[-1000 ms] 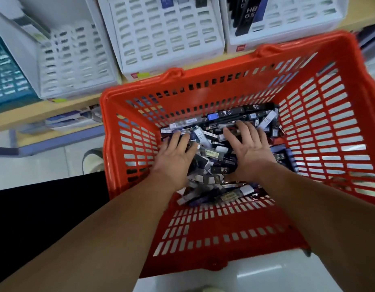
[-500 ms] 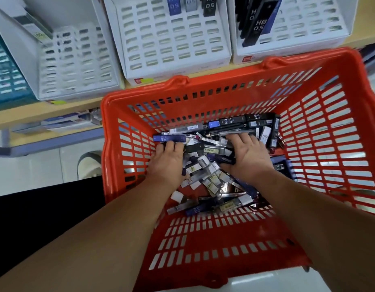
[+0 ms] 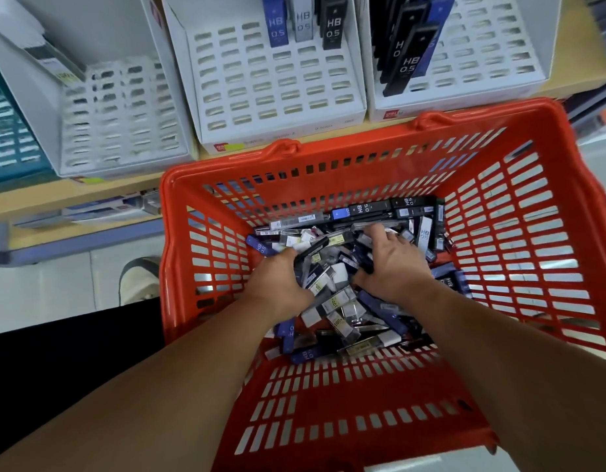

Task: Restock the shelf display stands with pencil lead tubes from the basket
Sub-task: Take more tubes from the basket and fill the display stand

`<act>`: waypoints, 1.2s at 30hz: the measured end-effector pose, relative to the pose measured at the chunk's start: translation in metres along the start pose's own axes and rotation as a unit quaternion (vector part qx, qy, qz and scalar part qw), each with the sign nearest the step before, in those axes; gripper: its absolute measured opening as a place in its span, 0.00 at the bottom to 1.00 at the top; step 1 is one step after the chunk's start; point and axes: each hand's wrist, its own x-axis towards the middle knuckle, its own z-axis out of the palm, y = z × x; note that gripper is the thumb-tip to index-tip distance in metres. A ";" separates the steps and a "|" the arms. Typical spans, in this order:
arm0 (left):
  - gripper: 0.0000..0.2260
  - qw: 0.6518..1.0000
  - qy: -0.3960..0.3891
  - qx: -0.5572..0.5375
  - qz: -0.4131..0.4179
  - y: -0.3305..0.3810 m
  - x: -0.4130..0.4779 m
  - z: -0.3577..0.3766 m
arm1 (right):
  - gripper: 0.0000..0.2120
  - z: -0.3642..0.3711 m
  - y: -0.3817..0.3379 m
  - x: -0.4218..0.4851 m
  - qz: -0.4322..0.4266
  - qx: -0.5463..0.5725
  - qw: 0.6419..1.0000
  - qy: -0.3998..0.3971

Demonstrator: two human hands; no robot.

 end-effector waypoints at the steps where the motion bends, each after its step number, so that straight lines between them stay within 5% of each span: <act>1: 0.38 1.000 -0.003 -0.021 -0.008 -0.001 -0.001 0.000 | 0.31 -0.001 0.001 -0.001 0.002 0.016 1.000 -0.006; 6: 0.36 0.992 0.011 -0.121 -0.043 -0.004 -0.008 0.001 | 0.26 -0.004 0.006 -0.004 0.011 0.082 0.996 -0.025; 15: 0.28 0.994 0.070 -0.078 0.006 0.004 -0.014 -0.005 | 0.24 -0.018 0.002 -0.007 0.031 0.167 0.985 -0.038; 22: 0.28 0.992 0.075 -0.104 -0.017 0.015 -0.014 -0.013 | 0.19 -0.030 0.001 -0.011 0.058 0.319 0.943 -0.075; 28: 0.30 0.988 0.045 -0.145 -0.025 0.021 -0.015 -0.011 | 0.31 -0.039 0.007 -0.006 0.108 0.424 0.890 -0.129; 36: 0.28 0.969 0.023 -0.234 -0.080 0.014 -0.009 -0.012 | 0.34 -0.041 0.003 -0.019 0.173 0.493 0.841 -0.139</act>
